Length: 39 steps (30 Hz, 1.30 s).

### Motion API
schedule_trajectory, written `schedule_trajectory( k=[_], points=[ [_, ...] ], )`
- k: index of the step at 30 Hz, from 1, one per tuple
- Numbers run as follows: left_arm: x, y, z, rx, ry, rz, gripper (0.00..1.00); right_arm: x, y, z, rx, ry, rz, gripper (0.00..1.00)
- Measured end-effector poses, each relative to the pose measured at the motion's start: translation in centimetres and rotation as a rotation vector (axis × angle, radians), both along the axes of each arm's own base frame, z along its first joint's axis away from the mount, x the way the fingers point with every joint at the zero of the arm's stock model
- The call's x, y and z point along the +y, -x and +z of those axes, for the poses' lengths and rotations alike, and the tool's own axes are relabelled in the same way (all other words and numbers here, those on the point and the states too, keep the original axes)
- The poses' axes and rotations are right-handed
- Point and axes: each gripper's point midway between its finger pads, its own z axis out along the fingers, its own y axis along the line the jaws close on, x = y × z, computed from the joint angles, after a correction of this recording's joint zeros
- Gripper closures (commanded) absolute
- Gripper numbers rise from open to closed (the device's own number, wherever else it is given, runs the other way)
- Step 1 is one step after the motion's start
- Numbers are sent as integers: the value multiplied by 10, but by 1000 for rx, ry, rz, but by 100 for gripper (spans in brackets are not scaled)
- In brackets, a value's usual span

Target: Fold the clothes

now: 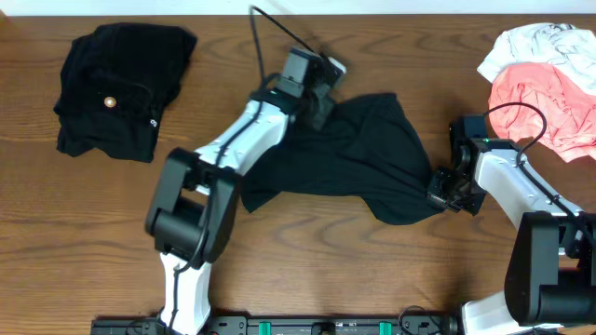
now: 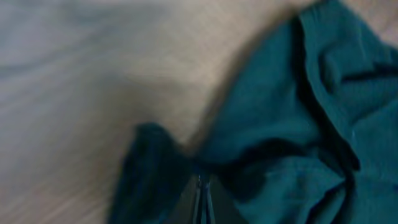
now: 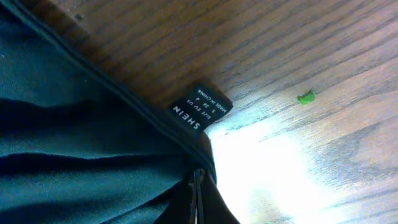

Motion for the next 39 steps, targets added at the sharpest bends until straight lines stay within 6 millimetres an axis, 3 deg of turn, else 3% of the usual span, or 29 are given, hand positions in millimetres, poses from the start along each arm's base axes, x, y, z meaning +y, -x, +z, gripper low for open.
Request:
schedule_trajectory(
  k=[4, 11, 14, 21, 26, 32, 39],
  points=[
    [-10, 5, -3, -15, -15, -53, 94, 0, 0, 0, -2, -2, 2, 99],
    [-8, -12, 5, -106, -41, -39, 94, 5, -1, 0, -6, -29, 20, 99],
    [-6, -15, -3, -112, -56, -32, 94, 9, -3, 4, -21, -40, 36, 99],
    [1, -14, -42, -62, -111, -17, 94, 28, -16, 50, -199, -50, 110, 99],
    [4, -19, -45, -76, -117, -7, 94, 48, -13, 78, -282, -59, 193, 99],
    [13, -26, -44, -85, -120, 10, 94, 75, -7, 76, -270, -71, 304, 99],
    [18, -29, -44, -85, -122, 19, 94, 81, -11, 59, -240, -70, 323, 99]
  ],
)
